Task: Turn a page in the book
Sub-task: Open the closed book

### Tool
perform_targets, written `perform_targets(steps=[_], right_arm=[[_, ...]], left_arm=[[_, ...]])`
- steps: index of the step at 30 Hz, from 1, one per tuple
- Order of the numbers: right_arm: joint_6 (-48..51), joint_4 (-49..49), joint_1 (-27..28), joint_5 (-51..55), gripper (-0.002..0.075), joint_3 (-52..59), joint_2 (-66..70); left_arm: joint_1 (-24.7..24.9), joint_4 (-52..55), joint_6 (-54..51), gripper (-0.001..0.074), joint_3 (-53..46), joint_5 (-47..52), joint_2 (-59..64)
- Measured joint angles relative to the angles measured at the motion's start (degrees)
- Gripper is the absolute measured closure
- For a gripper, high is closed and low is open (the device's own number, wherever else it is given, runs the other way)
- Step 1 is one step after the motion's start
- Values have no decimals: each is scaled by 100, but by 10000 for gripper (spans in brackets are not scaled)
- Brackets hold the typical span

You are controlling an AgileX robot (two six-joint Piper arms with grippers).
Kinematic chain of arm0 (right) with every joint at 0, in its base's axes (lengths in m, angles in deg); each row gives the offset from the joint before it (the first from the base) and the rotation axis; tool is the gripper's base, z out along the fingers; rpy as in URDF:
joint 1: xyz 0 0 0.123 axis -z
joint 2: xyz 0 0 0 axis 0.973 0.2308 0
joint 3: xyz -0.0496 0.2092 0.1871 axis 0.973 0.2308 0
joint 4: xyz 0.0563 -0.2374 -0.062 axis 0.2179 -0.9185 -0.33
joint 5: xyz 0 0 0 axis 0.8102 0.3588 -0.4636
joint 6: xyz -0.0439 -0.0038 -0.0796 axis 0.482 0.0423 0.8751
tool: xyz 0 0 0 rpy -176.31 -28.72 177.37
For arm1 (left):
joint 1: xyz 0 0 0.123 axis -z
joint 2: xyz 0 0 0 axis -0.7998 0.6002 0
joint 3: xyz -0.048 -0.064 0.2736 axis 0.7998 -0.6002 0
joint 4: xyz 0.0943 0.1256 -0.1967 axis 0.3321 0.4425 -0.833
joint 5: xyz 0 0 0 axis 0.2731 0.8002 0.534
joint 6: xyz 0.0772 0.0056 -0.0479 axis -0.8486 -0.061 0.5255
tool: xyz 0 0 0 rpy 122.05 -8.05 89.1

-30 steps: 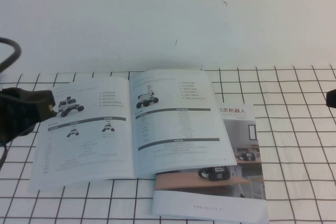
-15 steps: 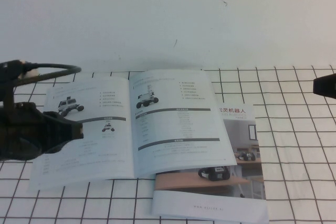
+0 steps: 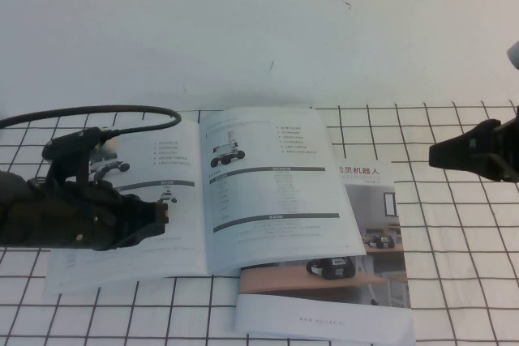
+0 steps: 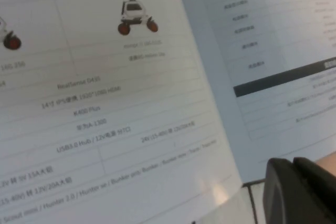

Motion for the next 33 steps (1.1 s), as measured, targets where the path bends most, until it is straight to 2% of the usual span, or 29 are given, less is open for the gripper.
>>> perform_targets(steps=[6,12,15,21,33], right_arm=[[779,782,-131,142,561,0,619],[1627,1326,-580,41,419,0,1288],[2096,1713,-774,-64,378,0,1584],[2920,2453,-886,-334,362,-33,2156],[3129,2693,-886,-436,359,-607,3080]], left_arm=[[0,-46,-200,738,256,-68,833],[0,144,-230,738,428,-138,1470],[0,217,-220,738,436,-202,1702],[0,246,-220,738,502,-157,1813],[0,301,-220,739,526,-51,1841]])
